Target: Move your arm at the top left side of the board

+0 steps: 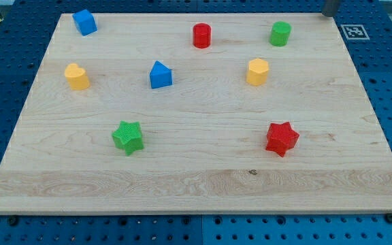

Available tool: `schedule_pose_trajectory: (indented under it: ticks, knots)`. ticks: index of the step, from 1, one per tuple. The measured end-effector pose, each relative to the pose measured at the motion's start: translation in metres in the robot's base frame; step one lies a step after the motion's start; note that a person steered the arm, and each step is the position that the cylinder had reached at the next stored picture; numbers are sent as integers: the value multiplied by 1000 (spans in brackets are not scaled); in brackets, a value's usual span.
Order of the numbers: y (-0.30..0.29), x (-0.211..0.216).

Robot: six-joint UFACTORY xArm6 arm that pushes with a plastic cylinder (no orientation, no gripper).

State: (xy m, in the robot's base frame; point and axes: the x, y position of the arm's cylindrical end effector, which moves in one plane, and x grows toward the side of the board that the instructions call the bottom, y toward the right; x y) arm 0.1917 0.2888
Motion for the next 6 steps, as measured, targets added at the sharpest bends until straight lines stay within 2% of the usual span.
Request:
schedule_pose_trajectory:
  ticks: [6]
  knots:
    - [-93, 0]
